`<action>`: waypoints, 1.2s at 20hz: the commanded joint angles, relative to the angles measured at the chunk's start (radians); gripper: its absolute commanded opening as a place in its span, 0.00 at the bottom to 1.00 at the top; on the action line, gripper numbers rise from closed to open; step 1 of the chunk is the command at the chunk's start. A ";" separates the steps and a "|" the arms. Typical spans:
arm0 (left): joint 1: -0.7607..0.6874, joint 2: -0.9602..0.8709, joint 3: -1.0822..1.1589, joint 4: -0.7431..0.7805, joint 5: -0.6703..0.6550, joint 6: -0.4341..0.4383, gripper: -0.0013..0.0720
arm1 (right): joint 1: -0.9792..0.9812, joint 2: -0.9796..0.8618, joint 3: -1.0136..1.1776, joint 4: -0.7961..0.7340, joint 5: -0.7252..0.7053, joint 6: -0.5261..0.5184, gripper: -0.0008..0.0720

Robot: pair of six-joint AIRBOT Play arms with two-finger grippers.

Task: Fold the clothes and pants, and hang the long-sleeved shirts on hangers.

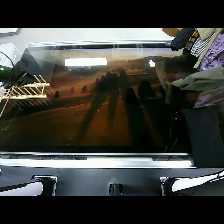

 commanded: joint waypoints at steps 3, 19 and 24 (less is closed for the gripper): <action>-0.001 0.002 0.001 -0.002 -0.038 -0.035 0.04 | -0.001 0.026 0.000 -0.192 -0.208 0.119 0.04; -0.001 0.002 0.001 -0.045 -0.039 -0.034 0.04 | -0.001 0.172 -0.014 -0.449 -0.587 0.200 0.04; -0.001 0.002 0.001 -0.047 -0.039 -0.034 0.04 | -0.001 0.197 -0.014 -0.528 -0.632 0.194 0.04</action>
